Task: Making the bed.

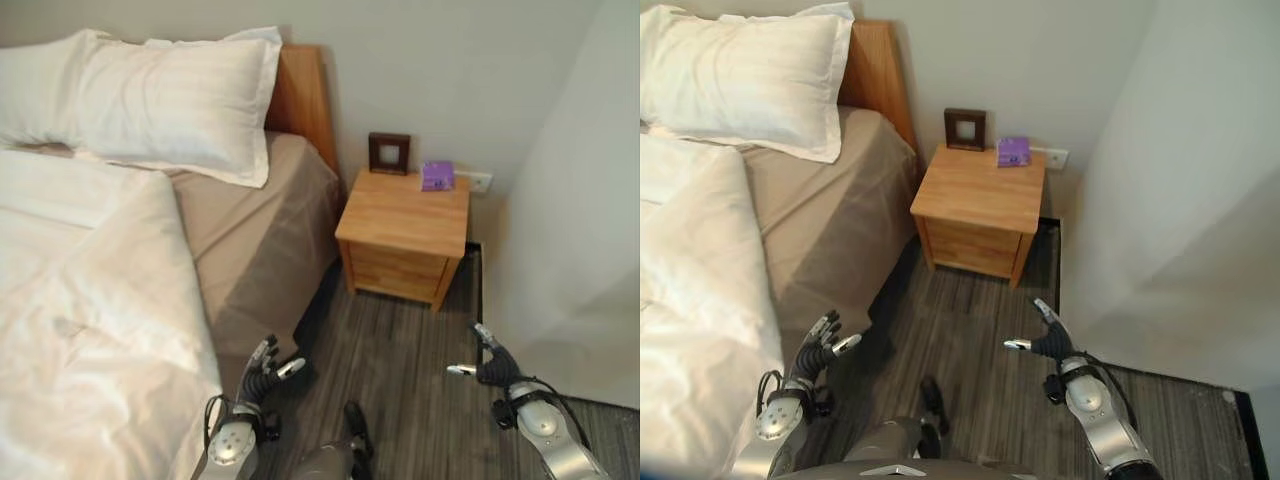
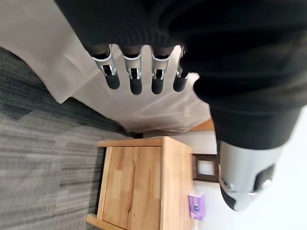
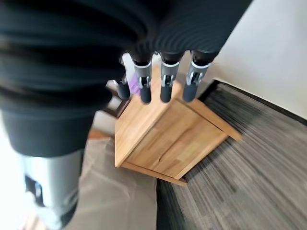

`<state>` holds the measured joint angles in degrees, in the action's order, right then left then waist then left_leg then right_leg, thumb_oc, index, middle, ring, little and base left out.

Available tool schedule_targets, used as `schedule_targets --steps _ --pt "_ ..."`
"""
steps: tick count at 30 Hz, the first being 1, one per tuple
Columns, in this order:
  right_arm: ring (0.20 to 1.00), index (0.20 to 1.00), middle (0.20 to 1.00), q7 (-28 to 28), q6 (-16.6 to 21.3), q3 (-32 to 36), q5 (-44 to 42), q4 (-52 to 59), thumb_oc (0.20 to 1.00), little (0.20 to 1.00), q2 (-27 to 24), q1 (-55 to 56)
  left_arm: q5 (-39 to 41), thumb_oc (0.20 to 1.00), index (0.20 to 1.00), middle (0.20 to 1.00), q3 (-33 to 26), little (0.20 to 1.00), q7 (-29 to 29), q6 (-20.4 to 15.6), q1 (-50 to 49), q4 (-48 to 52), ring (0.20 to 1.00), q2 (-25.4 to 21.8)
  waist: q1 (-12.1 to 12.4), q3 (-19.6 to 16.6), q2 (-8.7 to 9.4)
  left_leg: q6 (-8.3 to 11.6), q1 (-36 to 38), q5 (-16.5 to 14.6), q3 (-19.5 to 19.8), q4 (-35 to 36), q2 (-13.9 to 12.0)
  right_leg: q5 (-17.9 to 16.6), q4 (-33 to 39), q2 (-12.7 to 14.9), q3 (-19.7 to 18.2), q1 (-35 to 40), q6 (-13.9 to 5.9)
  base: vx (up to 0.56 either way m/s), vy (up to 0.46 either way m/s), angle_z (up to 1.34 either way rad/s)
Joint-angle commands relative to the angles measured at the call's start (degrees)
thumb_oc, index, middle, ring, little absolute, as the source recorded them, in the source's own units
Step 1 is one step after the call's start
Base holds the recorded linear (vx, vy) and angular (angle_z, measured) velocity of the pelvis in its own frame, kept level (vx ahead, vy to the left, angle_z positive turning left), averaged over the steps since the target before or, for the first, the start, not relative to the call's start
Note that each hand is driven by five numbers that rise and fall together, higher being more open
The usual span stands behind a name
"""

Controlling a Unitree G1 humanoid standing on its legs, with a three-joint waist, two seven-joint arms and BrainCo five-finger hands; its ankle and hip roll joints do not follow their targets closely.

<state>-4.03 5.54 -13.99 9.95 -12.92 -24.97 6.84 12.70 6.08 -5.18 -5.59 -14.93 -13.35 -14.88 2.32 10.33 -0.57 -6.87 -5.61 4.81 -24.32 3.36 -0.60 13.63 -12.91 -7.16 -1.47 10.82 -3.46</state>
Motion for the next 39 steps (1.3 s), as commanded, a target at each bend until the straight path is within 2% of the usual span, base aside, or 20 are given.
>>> schedule_targets --steps 1,2,3,5,8,13,15,17,19,20,23,24,25,27,28,30,31,32,34,39 --pt "1.000 1.000 1.000 0.4 2.6 3.1 3.6 5.4 1.000 1.000 0.6 -2.5 -1.1 1.000 1.000 1.000 0.0 1.000 0.1 -2.1 2.1 3.4 1.000 -4.0 1.4 -1.8 3.09 0.65 0.4 -0.1 2.6 0.3 2.1 -20.1 -13.1 7.2 1.8 -4.1 -9.77 0.40 0.043 0.58" --pt "1.000 1.000 1.000 0.9 3.3 2.3 2.6 7.2 1.000 1.000 1.0 -3.6 -1.6 1.000 1.000 1.000 0.4 1.000 -0.7 -1.9 3.2 2.7 1.000 -4.7 0.2 -1.1 1.79 0.28 3.9 -1.3 6.7 0.9 1.3 -20.3 -23.1 5.4 1.3 -9.9 -9.35 0.34 -0.007 0.86" --pt "1.000 1.000 1.000 1.1 3.5 2.1 2.3 8.6 1.000 1.000 1.0 -4.0 -1.6 1.000 1.000 1.000 0.3 1.000 -0.5 -1.7 3.6 2.0 1.000 -4.8 -0.2 -1.0 1.29 0.38 5.5 -1.7 9.1 1.1 1.1 -18.7 -24.8 5.7 1.4 -12.8 -8.77 0.42 -0.019 1.14" --pt "1.000 1.000 1.000 1.0 4.0 2.1 1.4 10.7 1.000 1.000 0.8 -4.4 -1.6 1.000 1.000 1.000 0.0 1.000 -0.6 -1.6 4.4 1.3 1.000 -5.4 -1.1 -0.7 1.06 0.98 6.8 -2.1 12.2 1.4 0.9 -15.7 -22.8 8.2 2.4 -16.4 -5.94 0.27 -0.061 1.62" --pt "1.000 1.000 1.000 2.6 4.1 1.8 -1.8 14.2 1.000 1.000 1.1 -4.5 -1.0 1.000 1.000 1.000 -1.0 1.000 0.3 -1.4 4.2 1.6 1.000 -6.3 -2.6 -0.7 1.51 2.36 7.7 -2.9 18.3 1.6 1.5 -10.5 -11.0 10.0 0.4 -17.3 -2.41 0.31 -0.116 1.79" --pt "1.000 1.000 1.000 2.9 3.8 2.8 -4.5 16.2 1.000 1.000 1.7 -3.3 -0.6 1.000 1.000 1.000 -2.8 1.000 0.0 -0.9 5.5 0.5 1.000 -6.8 -5.2 -0.2 2.97 3.34 9.6 -4.1 32.1 1.6 4.3 -13.9 3.9 2.4 -15.8 -19.8 -1.37 0.28 -0.129 1.91" --pt "1.000 1.000 1.000 2.8 3.7 2.7 -5.8 15.7 1.000 1.000 1.8 -3.2 -0.4 1.000 1.000 1.000 -3.6 1.000 -0.5 -1.4 5.6 0.5 1.000 -7.3 -5.0 -0.2 3.37 3.75 11.0 -5.0 37.1 1.6 6.4 -15.9 7.1 2.6 -14.6 -19.5 -0.59 0.28 -0.120 2.41" --pt "1.000 1.000 1.000 2.8 3.9 2.7 -6.2 14.9 1.000 1.000 2.3 -3.3 -0.5 1.000 1.000 1.000 -4.0 1.000 -0.6 -1.5 5.9 0.1 1.000 -7.0 -5.5 -0.2 3.47 3.58 11.7 -5.5 38.7 1.3 7.0 -16.5 9.1 4.2 -12.8 -17.8 -0.40 0.17 -0.142 2.03" --pt "1.000 1.000 1.000 2.7 4.1 2.4 -7.7 13.0 1.000 1.000 2.4 -3.9 -0.2 1.000 1.000 1.000 -5.0 1.000 -2.1 -1.5 6.6 -0.7 1.000 -6.4 -5.5 0.1 2.90 5.03 10.6 -8.0 37.4 -5.0 7.9 -17.5 12.3 6.0 -11.0 -15.1 -0.68 0.14 -0.113 0.74" --pt "1.000 1.000 1.000 2.9 3.4 2.6 -8.1 12.6 1.000 1.000 2.1 -3.7 0.8 1.000 1.000 1.000 -6.1 1.000 -2.4 -1.7 5.9 -0.6 1.000 -6.1 -5.3 0.4 2.59 6.53 9.6 -9.2 33.1 -9.1 7.1 -16.9 14.0 7.7 -8.6 -12.9 -0.34 0.04 0.000 0.41" --pt "1.000 1.000 1.000 2.8 3.7 2.7 -8.6 12.9 1.000 1.000 2.5 -4.0 1.2 1.000 1.000 1.000 -6.7 1.000 -2.5 -1.7 5.4 -0.1 1.000 -5.7 -5.0 1.2 2.73 7.97 6.3 -8.2 28.4 -15.3 6.1 -16.9 14.9 9.1 -7.4 -11.4 -0.12 0.05 -0.056 0.46" --pt "1.000 1.000 1.000 1.7 3.1 3.1 -8.9 12.8 1.000 1.000 1.8 -5.2 1.9 1.000 1.000 1.000 -7.4 1.000 -3.5 -1.8 6.1 -0.4 1.000 -5.3 -3.9 2.8 3.61 10.24 -2.4 -5.3 21.4 -26.9 3.9 -16.7 17.1 11.0 -5.1 -8.8 0.66 -0.01 -0.102 0.62" --pt "1.000 1.000 1.000 1.2 3.3 3.5 -8.3 12.3 1.000 1.000 1.4 -5.5 1.5 1.000 1.000 1.000 -7.4 1.000 -4.0 -1.7 6.5 -1.4 1.000 -5.0 -4.1 3.1 3.85 10.56 -4.4 -4.8 17.7 -28.0 1.0 -16.2 17.6 11.7 -3.7 -7.8 0.68 0.03 -0.106 0.12" --pt "1.000 1.000 1.000 0.7 2.7 4.8 -7.9 12.6 1.000 1.000 1.1 -4.8 2.1 1.000 1.000 1.000 -8.1 1.000 -3.5 -1.2 5.9 -2.1 1.000 -4.9 -4.3 3.0 3.87 9.94 -5.3 -4.7 11.7 -25.1 -4.4 -15.0 17.9 13.2 -1.3 -6.7 0.37 0.12 0.009 0.22" --pt "1.000 1.000 1.000 0.5 2.3 5.2 -7.8 12.6 1.000 1.000 1.0 -4.8 2.0 1.000 1.000 1.000 -8.5 1.000 -3.2 -1.1 5.4 -2.2 1.000 -5.0 -4.3 2.8 3.74 9.64 -5.5 -5.0 10.2 -22.7 -5.1 -14.3 17.9 13.5 -0.7 -6.4 0.12 0.27 0.122 1.02" --pt "1.000 1.000 1.000 0.8 1.9 5.2 -7.4 12.6 1.000 1.000 0.7 -5.0 1.7 1.000 1.000 1.000 -9.2 1.000 -2.7 -1.1 4.4 -2.3 1.000 -5.0 -3.8 2.2 2.88 9.13 -4.9 -4.4 10.7 -15.7 -4.2 -13.4 17.9 13.4 -0.7 -5.9 -0.11 0.27 0.176 0.66" --pt "1.000 1.000 1.000 0.9 1.8 4.9 -6.1 12.0 1.000 1.000 -0.4 -6.2 1.6 1.000 1.000 1.000 -9.7 1.000 -3.1 -1.3 4.3 -2.4 1.000 -4.6 -3.0 2.1 1.44 9.80 -4.6 -1.0 12.8 -8.6 -4.9 -12.4 17.9 13.3 -0.7 -5.5 -0.52 0.17 0.159 0.24" --pt "1.000 1.000 1.000 0.9 1.8 4.9 -6.1 11.9 1.000 1.000 -0.4 -6.2 1.6 1.000 1.000 1.000 -9.7 1.000 -3.2 -1.3 4.3 -2.5 1.000 -4.5 -3.1 2.2 1.46 9.83 -4.3 -0.7 12.9 -8.1 -4.7 -12.3 17.9 13.4 -0.6 -5.4 -0.52 0.28 0.276 0.12" --pt "1.000 1.000 1.000 0.8 1.6 5.0 -2.8 11.1 1.000 1.000 -2.0 -6.8 0.9 1.000 1.000 1.000 -9.9 1.000 -2.7 -1.2 3.7 -2.7 1.000 -4.3 -3.2 1.7 -0.08 9.75 -1.3 1.6 10.3 -0.6 -6.6 -10.8 17.9 13.7 1.4 -4.6 -1.30 0.19 0.202 0.04" --pt "1.000 1.000 1.000 0.0 0.5 4.3 2.7 8.9 1.000 1.000 -3.4 -8.7 -0.4 1.000 1.000 1.000 -9.4 1.000 -2.0 -1.3 4.2 -2.9 1.000 -5.5 -2.4 -0.1 1.28 8.98 0.6 1.7 11.1 1.0 -5.4 -10.8 17.9 15.5 2.0 -3.3 -2.12 0.18 0.141 -0.15"
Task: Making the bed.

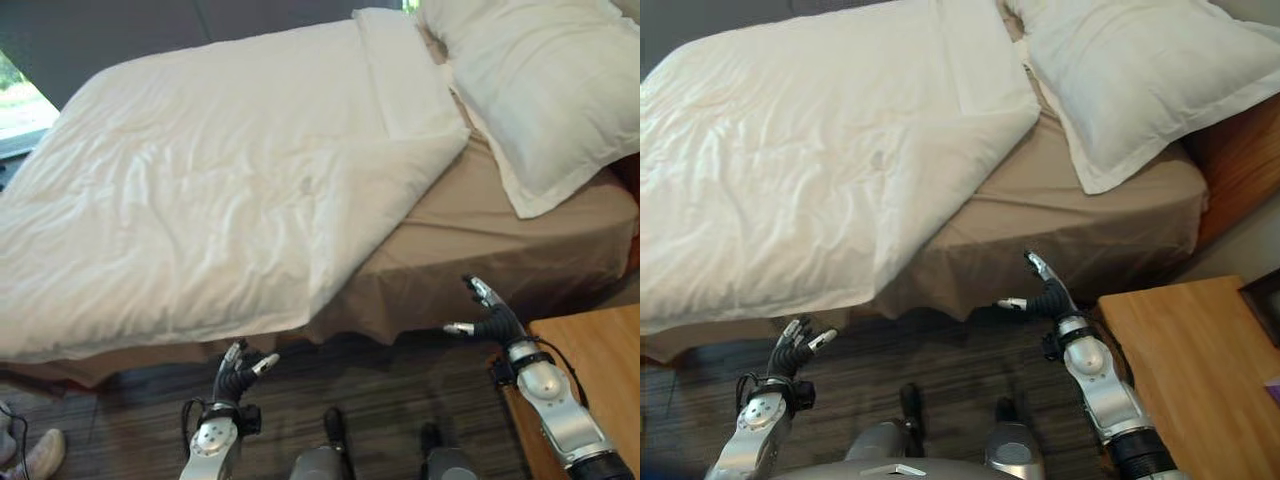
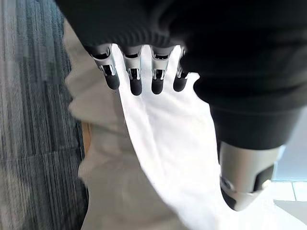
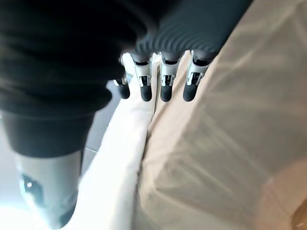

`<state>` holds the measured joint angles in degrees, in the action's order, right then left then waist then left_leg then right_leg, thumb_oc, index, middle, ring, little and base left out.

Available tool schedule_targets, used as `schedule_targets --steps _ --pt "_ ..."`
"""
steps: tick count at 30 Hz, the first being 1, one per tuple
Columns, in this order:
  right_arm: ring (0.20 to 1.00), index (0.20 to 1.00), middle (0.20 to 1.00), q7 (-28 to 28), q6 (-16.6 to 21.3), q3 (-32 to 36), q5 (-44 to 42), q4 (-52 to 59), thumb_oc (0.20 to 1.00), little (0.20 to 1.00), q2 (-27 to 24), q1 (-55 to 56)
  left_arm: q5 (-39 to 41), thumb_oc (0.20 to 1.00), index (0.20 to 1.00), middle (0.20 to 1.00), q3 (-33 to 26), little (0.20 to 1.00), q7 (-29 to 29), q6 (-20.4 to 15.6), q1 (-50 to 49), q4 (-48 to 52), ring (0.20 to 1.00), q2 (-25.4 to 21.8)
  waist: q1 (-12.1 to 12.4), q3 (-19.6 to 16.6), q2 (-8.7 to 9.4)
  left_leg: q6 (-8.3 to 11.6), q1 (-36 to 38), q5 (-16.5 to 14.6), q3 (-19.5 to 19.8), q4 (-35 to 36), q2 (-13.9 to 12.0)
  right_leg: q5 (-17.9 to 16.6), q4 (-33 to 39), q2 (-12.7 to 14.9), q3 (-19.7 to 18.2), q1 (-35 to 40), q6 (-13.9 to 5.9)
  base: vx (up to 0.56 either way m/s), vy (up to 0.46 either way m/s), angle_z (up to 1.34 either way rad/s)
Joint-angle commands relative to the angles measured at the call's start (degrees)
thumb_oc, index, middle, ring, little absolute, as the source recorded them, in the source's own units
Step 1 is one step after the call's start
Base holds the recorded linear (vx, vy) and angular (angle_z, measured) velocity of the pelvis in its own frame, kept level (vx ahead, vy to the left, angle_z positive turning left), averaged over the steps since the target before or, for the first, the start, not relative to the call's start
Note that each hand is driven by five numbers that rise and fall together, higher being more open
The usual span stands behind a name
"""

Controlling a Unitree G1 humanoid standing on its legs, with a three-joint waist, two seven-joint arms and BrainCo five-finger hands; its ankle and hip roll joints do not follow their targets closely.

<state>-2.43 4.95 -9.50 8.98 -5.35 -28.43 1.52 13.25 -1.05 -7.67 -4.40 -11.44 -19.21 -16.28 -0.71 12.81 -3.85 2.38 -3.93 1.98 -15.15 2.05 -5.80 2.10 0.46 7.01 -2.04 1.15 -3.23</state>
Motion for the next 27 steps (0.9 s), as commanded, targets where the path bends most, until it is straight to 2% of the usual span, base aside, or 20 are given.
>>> schedule_targets --steps 1,2,3,4,5,6,7,8,10,12,14,15,17,19,20,22,27 --pt "1.000 1.000 1.000 -2.9 0.8 -0.3 6.4 0.7 1.000 1.000 -1.1 -5.3 -1.5 1.000 1.000 1.000 -1.7 1.000 0.7 -2.5 1.2 2.8 1.000 -5.4 1.1 -3.1 5.62 -0.71 -0.2 4.0 1.9 2.4 0.2 0.7 2.6 2.3 3.1 6.4 -2.87 0.18 0.136 -0.05" --pt "1.000 1.000 1.000 -3.0 0.9 -0.3 6.5 0.5 1.000 1.000 -1.0 -5.5 -1.5 1.000 1.000 1.000 -1.7 1.000 0.7 -2.6 1.3 2.7 1.000 -5.5 1.2 -3.0 5.73 -0.75 -0.2 3.9 1.8 2.4 0.3 0.9 2.3 2.4 3.1 6.4 -2.93 0.20 0.166 0.11" --pt "1.000 1.000 1.000 -4.4 0.6 -0.5 8.7 0.6 1.000 1.000 -2.1 -8.5 -1.8 1.000 1.000 1.000 -1.1 1.000 0.7 -2.5 2.1 2.5 1.000 -7.3 1.9 -3.2 6.70 -1.62 1.0 2.9 1.8 2.6 0.9 0.7 -3.6 3.0 3.6 4.9 -4.13 0.08 0.079 0.16" --pt "1.000 1.000 1.000 -4.5 0.6 -0.5 8.8 0.4 1.000 1.000 -2.0 -8.7 -1.8 1.000 1.000 1.000 -1.1 1.000 0.8 -2.5 2.3 2.4 1.000 -7.4 1.9 -3.1 6.82 -1.69 1.0 2.8 1.7 2.6 1.0 1.1 -4.3 3.1 3.5 4.5 -4.20 0.11 0.103 0.11" --pt "1.000 1.000 1.000 -4.9 0.1 -1.3 10.1 0.2 1.000 1.000 -2.7 -11.5 -1.6 1.000 1.000 1.000 -0.8 1.000 0.6 -2.4 3.1 2.2 1.000 -8.3 1.9 -2.4 7.29 -2.09 2.1 2.3 2.2 2.7 1.4 -0.3 -8.4 3.2 3.1 2.7 -5.19 0.11 0.099 0.08" --pt "1.000 1.000 1.000 -6.6 -0.4 -2.4 11.6 -0.4 1.000 1.000 -3.8 -16.6 -1.4 1.000 1.000 1.000 0.2 1.000 0.1 -2.3 4.5 1.6 1.000 -10.0 1.6 -1.3 7.71 -2.66 3.0 1.7 3.2 2.9 1.7 -3.0 -14.2 1.7 1.6 -0.7 -5.75 0.11 0.092 0.09" --pt "1.000 1.000 1.000 -6.7 -0.3 -2.6 11.6 -0.8 1.000 1.000 -3.8 -17.1 -1.4 1.000 1.000 1.000 0.1 1.000 0.1 -2.3 4.8 1.5 1.000 -10.0 1.6 -1.3 7.68 -2.63 2.8 1.7 3.0 2.9 1.6 -2.8 -14.8 1.6 1.4 -1.3 -5.70 0.11 0.082 0.21" --pt "1.000 1.000 1.000 -7.2 -0.4 -3.4 11.7 -1.1 1.000 1.000 -4.1 -19.6 -1.4 1.000 1.000 1.000 0.4 1.000 0.1 -2.4 5.1 1.6 1.000 -10.6 1.4 -0.8 7.45 -2.72 3.0 1.5 3.8 2.9 1.5 -3.1 -16.9 0.1 0.3 -3.8 -5.12 0.06 0.026 0.27" --pt "1.000 1.000 1.000 -8.1 -0.9 -5.1 12.2 -1.0 1.000 1.000 -5.3 -25.5 -0.6 1.000 1.000 1.000 1.3 1.000 0.1 -2.6 6.5 1.2 1.000 -12.0 1.6 -0.4 7.44 -2.41 3.0 1.0 4.4 2.9 1.7 -1.3 -13.4 -1.5 0.0 -6.0 -3.78 0.15 0.030 0.30" --pt "1.000 1.000 1.000 -8.6 -1.2 -7.5 11.9 -1.9 1.000 1.000 -5.6 -31.5 0.8 1.000 1.000 1.000 1.9 1.000 0.5 -2.8 7.1 1.1 1.000 -13.0 1.3 0.4 7.20 -2.20 3.4 0.4 6.4 2.9 2.4 -1.3 -8.9 -2.9 -1.3 -7.7 -2.59 0.19 -0.005 0.28" --pt "1.000 1.000 1.000 -9.0 -1.3 -8.7 11.4 -3.1 1.000 1.000 -5.1 -34.5 0.9 1.000 1.000 1.000 1.9 1.000 0.6 -2.8 7.6 0.8 1.000 -13.4 0.8 1.0 7.10 -2.10 3.7 0.0 7.8 2.9 2.8 -2.3 -5.1 -3.2 -2.3 -8.2 -2.34 0.13 -0.020 0.50" --pt "1.000 1.000 1.000 -9.3 -2.1 -11.2 12.3 -6.4 1.000 1.000 -4.3 -38.6 0.1 1.000 1.000 1.000 3.2 1.000 1.1 -2.3 8.3 -1.2 1.000 -14.2 1.5 1.3 7.34 -2.08 3.8 -0.7 10.3 2.9 3.9 -4.2 0.2 -2.4 -3.9 -8.5 -2.51 0.14 -0.021 0.88" --pt "1.000 1.000 1.000 -9.7 -2.7 -15.4 14.0 -11.8 1.000 1.000 -3.1 -46.8 0.5 1.000 1.000 1.000 4.7 1.000 1.5 -2.6 9.4 -2.3 1.000 -13.6 1.9 0.1 8.15 -2.23 4.1 -1.5 10.6 2.9 5.2 -7.1 3.9 -1.1 -3.5 -6.7 -3.28 0.21 -0.094 1.04" --pt "1.000 1.000 1.000 -9.6 -2.8 -17.3 14.1 -13.9 1.000 1.000 -2.0 -49.7 1.2 1.000 1.000 1.000 4.8 1.000 1.8 -2.6 9.5 -2.4 1.000 -13.0 1.9 -0.4 7.86 -2.25 3.9 -1.7 10.4 2.9 5.0 -7.3 4.3 -1.0 -3.2 -6.7 -3.39 0.14 -0.063 0.83" --pt "1.000 1.000 1.000 -10.1 -2.8 -19.7 13.1 -20.6 1.000 1.000 -0.1 -55.1 1.9 1.000 1.000 1.000 6.0 1.000 1.8 -3.2 9.6 -2.8 1.000 -12.9 2.5 -1.1 7.65 -2.16 3.5 -1.6 10.1 2.9 4.9 -7.6 4.5 -0.9 -2.8 -6.7 -3.48 0.10 -0.027 0.36" --pt "1.000 1.000 1.000 -10.2 -3.1 -21.5 12.0 -25.9 1.000 1.000 0.5 -58.7 2.3 1.000 1.000 1.000 6.7 1.000 1.9 -3.6 10.1 -3.6 1.000 -12.9 2.8 -1.5 7.44 -1.99 2.8 -1.5 10.3 2.9 4.8 -7.4 4.5 -1.1 -2.9 -7.1 -3.42 0.10 -0.050 -0.02" --pt "1.000 1.000 1.000 -11.9 -4.4 -26.7 14.3 -37.6 1.000 1.000 0.2 -68.8 1.5 1.000 1.000 1.000 7.7 1.000 1.1 -4.7 11.7 -6.1 1.000 -15.9 4.5 -0.1 6.11 -1.04 -0.7 -0.1 11.7 2.9 4.2 -7.6 4.5 -1.3 -2.1 -9.2 -3.11 0.05 -0.049 -0.08"
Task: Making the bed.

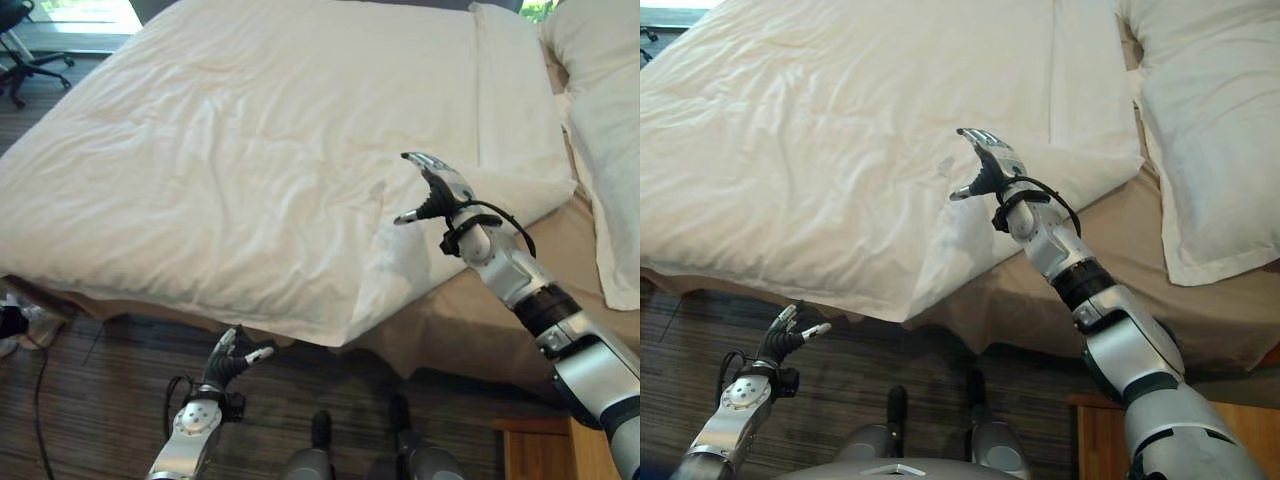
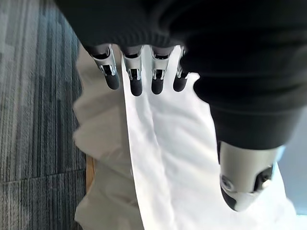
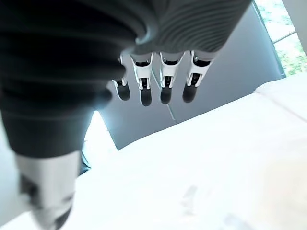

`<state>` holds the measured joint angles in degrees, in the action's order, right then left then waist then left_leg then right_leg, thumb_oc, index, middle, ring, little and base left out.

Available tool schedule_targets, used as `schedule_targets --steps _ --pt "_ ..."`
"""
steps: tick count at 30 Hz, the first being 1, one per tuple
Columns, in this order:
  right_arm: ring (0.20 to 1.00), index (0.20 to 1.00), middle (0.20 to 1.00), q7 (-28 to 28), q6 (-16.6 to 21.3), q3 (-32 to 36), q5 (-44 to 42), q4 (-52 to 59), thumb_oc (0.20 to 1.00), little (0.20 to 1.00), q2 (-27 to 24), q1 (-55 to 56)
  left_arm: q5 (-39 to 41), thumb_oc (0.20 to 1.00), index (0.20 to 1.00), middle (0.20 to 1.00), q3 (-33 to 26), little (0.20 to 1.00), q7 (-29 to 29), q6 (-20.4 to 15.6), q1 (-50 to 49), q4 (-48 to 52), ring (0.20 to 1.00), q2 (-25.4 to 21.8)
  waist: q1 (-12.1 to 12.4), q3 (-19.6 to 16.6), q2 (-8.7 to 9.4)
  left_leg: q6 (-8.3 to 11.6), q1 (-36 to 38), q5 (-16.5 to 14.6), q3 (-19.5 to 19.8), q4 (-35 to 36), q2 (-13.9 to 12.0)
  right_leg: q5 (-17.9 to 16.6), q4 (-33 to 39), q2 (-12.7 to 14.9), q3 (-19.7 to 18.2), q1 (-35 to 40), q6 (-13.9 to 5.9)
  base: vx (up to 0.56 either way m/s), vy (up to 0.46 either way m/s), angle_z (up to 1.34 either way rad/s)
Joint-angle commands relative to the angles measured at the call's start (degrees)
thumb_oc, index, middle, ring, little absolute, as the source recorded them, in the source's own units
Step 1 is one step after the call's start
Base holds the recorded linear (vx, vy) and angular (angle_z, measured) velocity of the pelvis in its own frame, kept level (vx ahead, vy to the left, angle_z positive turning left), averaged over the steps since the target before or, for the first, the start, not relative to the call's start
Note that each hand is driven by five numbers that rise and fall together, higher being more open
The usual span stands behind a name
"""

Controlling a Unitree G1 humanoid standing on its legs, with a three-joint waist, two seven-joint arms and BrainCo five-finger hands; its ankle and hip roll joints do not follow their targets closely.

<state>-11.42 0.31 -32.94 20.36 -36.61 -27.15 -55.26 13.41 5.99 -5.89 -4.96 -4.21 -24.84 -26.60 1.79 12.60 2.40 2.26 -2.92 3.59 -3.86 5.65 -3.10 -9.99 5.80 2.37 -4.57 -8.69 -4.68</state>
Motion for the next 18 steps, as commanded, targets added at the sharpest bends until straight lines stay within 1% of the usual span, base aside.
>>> schedule_targets --steps 1,3,5,9,10,11,14,15,16,18 --pt "1.000 1.000 1.000 -3.0 0.3 -3.4 2.9 -6.6 1.000 1.000 -0.9 -12.3 1.4 1.000 1.000 1.000 0.6 1.000 -0.7 -4.1 4.5 -0.5 1.000 -5.5 1.9 0.0 -0.19 -0.91 -1.9 -1.7 0.4 -0.7 1.5 4.4 -0.8 3.3 0.5 0.4 -1.65 0.00 0.000 0.00" --pt "1.000 1.000 1.000 -3.3 0.3 -5.3 3.7 -9.2 1.000 1.000 -1.4 -15.3 1.8 1.000 1.000 1.000 1.0 1.000 -0.8 -4.6 5.2 -0.7 1.000 -6.3 2.3 0.7 -0.73 -0.52 -3.6 -1.1 1.0 -0.7 1.4 4.2 -0.8 3.2 0.8 -0.9 -1.57 -0.03 -0.034 0.09" --pt "1.000 1.000 1.000 -3.2 0.1 -8.7 5.6 -11.9 1.000 1.000 -3.0 -18.6 1.8 1.000 1.000 1.000 1.7 1.000 -1.0 -4.9 6.6 -1.8 1.000 -7.5 3.0 1.6 -1.56 0.02 -5.7 -0.2 1.6 -0.7 1.4 4.0 -0.8 3.1 1.1 -2.4 -1.48 -0.04 -0.044 0.18" --pt "1.000 1.000 1.000 -2.4 -0.5 -16.9 10.1 -17.7 1.000 1.000 -6.3 -27.0 3.2 1.000 1.000 1.000 2.9 1.000 -1.0 -5.6 8.5 -2.7 1.000 -8.5 4.9 2.5 -3.92 1.22 -9.9 1.2 2.8 -0.7 1.4 3.8 -0.8 3.1 1.9 -5.7 -1.15 -0.03 -0.055 0.19" --pt "1.000 1.000 1.000 -2.1 -0.2 -18.6 10.7 -18.3 1.000 1.000 -6.8 -28.0 3.5 1.000 1.000 1.000 3.1 1.000 -0.8 -5.7 8.5 -2.9 1.000 -8.2 5.0 2.6 -4.31 1.36 -10.7 1.4 2.9 -0.7 1.4 3.8 -0.8 3.1 1.8 -6.5 -1.13 -0.02 -0.033 0.17" --pt "1.000 1.000 1.000 -2.2 -0.1 -18.8 10.7 -18.5 1.000 1.000 -6.8 -28.2 3.5 1.000 1.000 1.000 3.1 1.000 -0.8 -5.7 8.6 -3.0 1.000 -8.1 4.9 2.4 -4.44 1.36 -11.0 1.5 2.9 -0.7 1.4 3.7 -0.8 3.1 1.8 -6.8 -1.13 -0.01 -0.030 0.15" --pt "1.000 1.000 1.000 -2.1 0.3 -23.9 13.8 -18.3 1.000 1.000 -8.4 -30.9 3.8 1.000 1.000 1.000 3.8 1.000 -0.2 -5.8 8.4 -3.9 1.000 -8.1 5.0 2.9 -6.04 1.91 -13.8 2.4 3.0 -0.7 1.5 3.3 -0.8 3.0 1.4 -9.4 -1.17 -0.02 -0.019 0.10" --pt "1.000 1.000 1.000 -2.1 0.3 -24.0 13.8 -18.4 1.000 1.000 -8.4 -31.0 3.8 1.000 1.000 1.000 3.7 1.000 -0.2 -5.9 8.4 -3.9 1.000 -8.0 5.0 2.7 -6.11 1.92 -14.0 2.4 3.0 -0.7 1.5 3.2 -0.8 3.0 1.4 -9.6 -1.16 -0.06 0.032 -0.02" --pt "1.000 1.000 1.000 -1.8 0.4 -25.7 15.4 -19.5 1.000 1.000 -8.1 -31.3 4.0 1.000 1.000 1.000 4.7 1.000 0.5 -5.8 7.9 -5.3 1.000 -7.4 5.2 2.7 -7.34 2.25 -15.9 2.9 2.6 -0.7 1.5 3.0 -0.8 3.3 1.0 -11.7 -1.30 -0.08 0.032 -0.04" --pt "1.000 1.000 1.000 -1.7 0.5 -26.9 15.4 -23.2 1.000 1.000 -8.3 -30.6 4.2 1.000 1.000 1.000 6.1 1.000 1.4 -5.9 8.2 -7.0 1.000 -6.0 4.9 2.3 -8.30 2.39 -18.1 3.1 2.0 -0.7 1.6 2.8 -0.8 3.5 0.4 -14.0 -1.54 -0.08 0.044 -0.15"
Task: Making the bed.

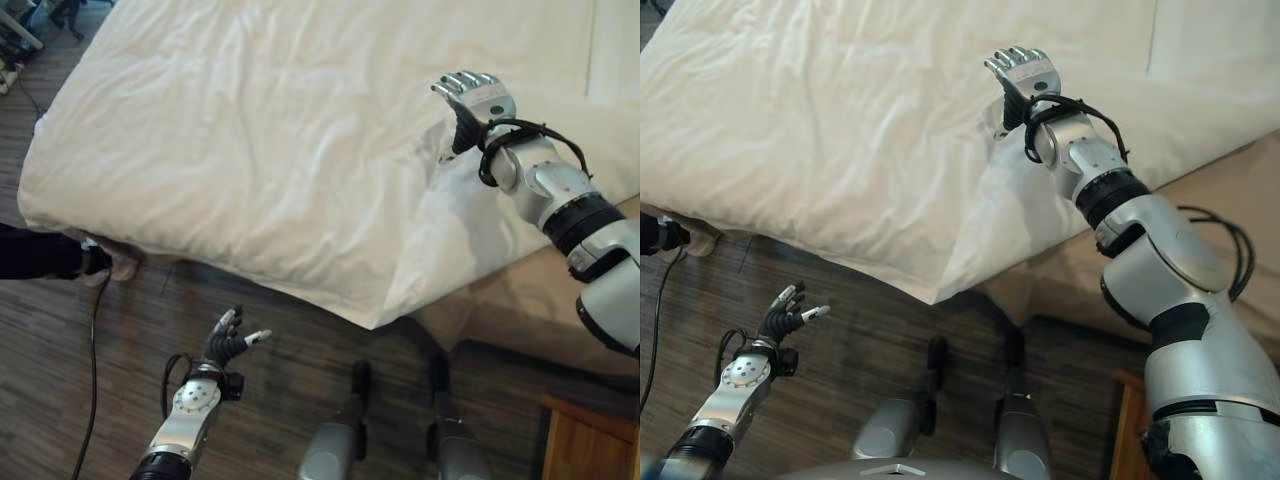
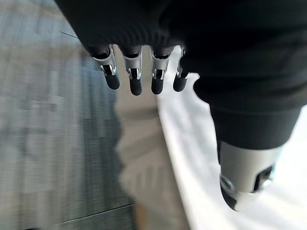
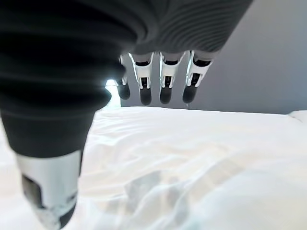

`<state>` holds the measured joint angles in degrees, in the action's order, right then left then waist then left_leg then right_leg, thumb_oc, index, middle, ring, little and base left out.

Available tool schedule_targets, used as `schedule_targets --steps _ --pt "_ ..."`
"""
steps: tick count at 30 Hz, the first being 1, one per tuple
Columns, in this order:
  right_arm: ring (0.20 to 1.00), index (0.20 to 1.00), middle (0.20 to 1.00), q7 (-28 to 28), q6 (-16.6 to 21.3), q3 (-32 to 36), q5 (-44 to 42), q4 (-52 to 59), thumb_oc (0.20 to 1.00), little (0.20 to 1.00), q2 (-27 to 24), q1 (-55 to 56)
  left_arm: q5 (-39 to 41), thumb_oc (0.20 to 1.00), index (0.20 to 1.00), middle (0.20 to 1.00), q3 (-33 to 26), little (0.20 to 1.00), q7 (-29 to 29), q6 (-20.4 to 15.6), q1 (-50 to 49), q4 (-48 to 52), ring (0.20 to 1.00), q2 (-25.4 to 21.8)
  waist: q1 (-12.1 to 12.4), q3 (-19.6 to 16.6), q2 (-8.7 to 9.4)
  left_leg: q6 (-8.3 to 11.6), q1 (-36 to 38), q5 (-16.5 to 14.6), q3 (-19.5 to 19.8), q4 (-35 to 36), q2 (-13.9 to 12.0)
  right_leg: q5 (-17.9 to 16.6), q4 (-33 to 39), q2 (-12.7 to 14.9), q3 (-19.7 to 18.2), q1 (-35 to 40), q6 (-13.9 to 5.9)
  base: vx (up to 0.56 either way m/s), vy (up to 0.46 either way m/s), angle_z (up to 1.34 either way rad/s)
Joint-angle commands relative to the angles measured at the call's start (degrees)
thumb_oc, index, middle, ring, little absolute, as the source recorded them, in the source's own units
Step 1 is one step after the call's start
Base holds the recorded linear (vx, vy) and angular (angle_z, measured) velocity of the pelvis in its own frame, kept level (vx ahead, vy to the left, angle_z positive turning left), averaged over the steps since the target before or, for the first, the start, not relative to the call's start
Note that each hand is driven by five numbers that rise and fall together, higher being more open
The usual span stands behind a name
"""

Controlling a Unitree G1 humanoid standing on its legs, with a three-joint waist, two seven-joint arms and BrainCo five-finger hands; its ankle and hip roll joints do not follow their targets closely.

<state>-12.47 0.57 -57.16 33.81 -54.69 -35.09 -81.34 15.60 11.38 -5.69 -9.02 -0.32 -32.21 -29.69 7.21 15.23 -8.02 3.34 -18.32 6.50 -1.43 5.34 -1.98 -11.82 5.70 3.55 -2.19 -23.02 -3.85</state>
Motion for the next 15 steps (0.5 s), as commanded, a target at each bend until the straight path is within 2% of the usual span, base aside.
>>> schedule_targets --steps 1,4,5,6,7,12,15 --pt "1.000 1.000 1.000 -1.1 -0.2 -1.8 1.0 -6.3 1.000 1.000 -0.2 -3.3 1.9 1.000 1.000 1.000 1.2 1.000 1.5 -1.9 4.3 0.4 1.000 -2.4 -0.8 -0.1 1.65 1.32 -3.2 0.3 -0.7 -0.3 0.4 4.4 -0.7 2.4 -2.2 -0.3 -2.42 -0.05 0.040 -0.08" --pt "1.000 1.000 1.000 -1.2 -1.3 2.0 -1.0 -12.4 1.000 1.000 0.9 4.3 0.8 1.000 1.000 1.000 3.6 1.000 3.1 -2.4 4.1 0.7 1.000 -1.5 -1.7 -1.0 0.74 1.17 -2.9 0.3 -1.3 -0.3 0.6 4.6 -0.7 2.3 -2.8 -0.2 -2.37 -0.01 0.010 -0.01" --pt "0.755 0.755 0.755 -1.3 -1.3 2.1 -1.0 -12.5 0.755 0.755 1.0 4.4 0.8 1.000 1.000 1.000 3.6 1.000 3.1 -2.4 4.1 0.7 1.000 -1.6 -1.7 -1.0 0.78 1.17 -2.9 0.3 -1.3 -0.3 0.7 4.6 -0.7 2.3 -2.8 -0.1 -2.38 0.00 0.029 -0.07" --pt "0.551 0.551 0.551 -0.8 -1.6 3.2 -0.8 -13.8 0.551 0.551 1.4 6.4 0.6 1.000 1.000 1.000 4.0 1.000 3.5 -2.5 3.8 1.1 1.000 -1.5 -1.9 -1.2 0.51 1.04 -2.3 0.1 -1.3 -0.3 0.9 4.8 -0.7 2.4 -2.9 0.4 -2.37 0.02 0.055 -0.04" --pt "0.200 0.200 0.200 0.1 -2.2 4.7 0.1 -16.0 0.200 0.200 1.9 9.9 0.2 1.000 1.000 1.000 4.6 1.000 4.2 -2.4 3.1 0.7 1.000 -1.3 -2.6 -1.7 0.08 0.66 -1.2 -0.4 -1.4 -0.3 1.4 5.0 -0.7 2.7 -3.0 1.3 -2.36 0.02 0.082 -0.04" --pt "0.200 0.200 0.200 0.5 -2.1 8.0 -0.8 -14.5 0.200 0.200 -1.0 12.6 -0.6 1.000 1.000 1.000 4.2 1.000 4.6 -1.6 2.6 -1.7 1.000 -0.3 -4.6 -2.6 0.09 -0.27 1.8 -1.8 -2.1 -0.3 2.2 5.5 -0.7 3.6 -3.5 3.5 -2.72 0.02 0.087 0.01" --pt "0.200 0.200 0.200 0.1 -1.9 10.7 -1.8 -7.6 0.200 0.200 -2.2 15.2 -2.5 1.000 1.000 1.000 3.7 1.000 4.6 -0.8 2.2 -3.3 1.000 0.2 -6.5 -3.2 1.18 -1.16 5.0 -3.0 -3.1 -0.3 2.5 5.7 -0.7 3.8 -4.0 5.9 -2.86 0.03 0.079 -0.03"
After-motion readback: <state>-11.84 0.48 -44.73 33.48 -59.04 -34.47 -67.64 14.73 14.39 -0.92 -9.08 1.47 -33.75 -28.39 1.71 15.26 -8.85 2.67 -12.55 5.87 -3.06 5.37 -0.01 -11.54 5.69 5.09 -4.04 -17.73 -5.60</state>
